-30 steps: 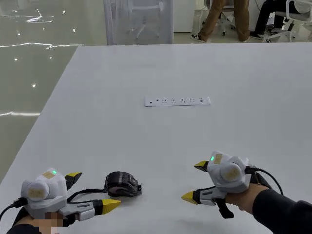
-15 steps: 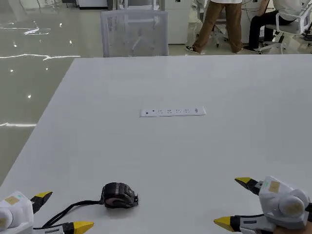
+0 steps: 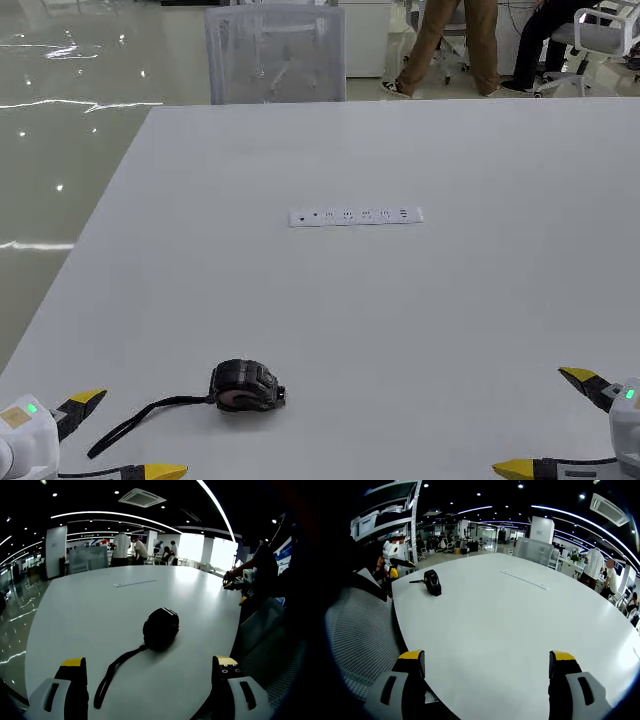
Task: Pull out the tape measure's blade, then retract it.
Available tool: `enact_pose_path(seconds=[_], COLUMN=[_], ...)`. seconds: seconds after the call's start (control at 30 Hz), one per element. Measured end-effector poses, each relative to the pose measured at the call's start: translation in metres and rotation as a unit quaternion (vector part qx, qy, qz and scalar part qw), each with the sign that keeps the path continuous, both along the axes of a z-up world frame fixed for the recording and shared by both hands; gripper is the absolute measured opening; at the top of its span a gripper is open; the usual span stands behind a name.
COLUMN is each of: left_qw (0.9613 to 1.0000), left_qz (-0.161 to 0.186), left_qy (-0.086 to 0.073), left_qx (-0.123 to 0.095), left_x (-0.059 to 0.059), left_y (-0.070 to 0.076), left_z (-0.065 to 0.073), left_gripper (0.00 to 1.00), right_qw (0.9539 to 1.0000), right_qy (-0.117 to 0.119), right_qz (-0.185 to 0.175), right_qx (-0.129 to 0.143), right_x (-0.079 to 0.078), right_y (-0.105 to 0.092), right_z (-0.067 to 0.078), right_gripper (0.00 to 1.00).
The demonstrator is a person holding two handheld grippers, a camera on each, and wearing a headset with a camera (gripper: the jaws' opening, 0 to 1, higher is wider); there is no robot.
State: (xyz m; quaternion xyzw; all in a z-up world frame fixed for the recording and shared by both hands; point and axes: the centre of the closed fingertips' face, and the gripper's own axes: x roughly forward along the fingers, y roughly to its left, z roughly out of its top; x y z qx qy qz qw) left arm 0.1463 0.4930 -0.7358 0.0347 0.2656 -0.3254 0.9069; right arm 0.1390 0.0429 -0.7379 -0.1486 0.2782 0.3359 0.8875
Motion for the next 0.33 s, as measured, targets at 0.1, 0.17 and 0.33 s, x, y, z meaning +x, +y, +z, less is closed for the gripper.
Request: enact_pose_path(seconds=[0.1,0.17,0.33], left_qw=[1.0000,0.9999,0.9997], left_qz=[-0.002,0.002,0.024], left_qy=[-0.004,-0.012,-0.008], left_qx=[0.003,0.007,-0.006], left_x=[-0.002,-0.001,0.001], left_y=[0.004,0.007,0.015], left_z=[0.000,0.003,0.008], left_gripper=[1.00,1.00,1.00], right_qw=[1.0000,0.9999,0.9998], right_qy=[0.008,0.011,0.017], right_qz=[-0.005,-0.005,0.003], right_qx=[-0.003,0.002,-0.002], right_x=[-0.003,-0.003,-0.006], right_y=[-0.005,-0.005,-0.004], right_z=[-0.003,-0.003,-0.007], right_gripper=[1.00,1.00,1.00])
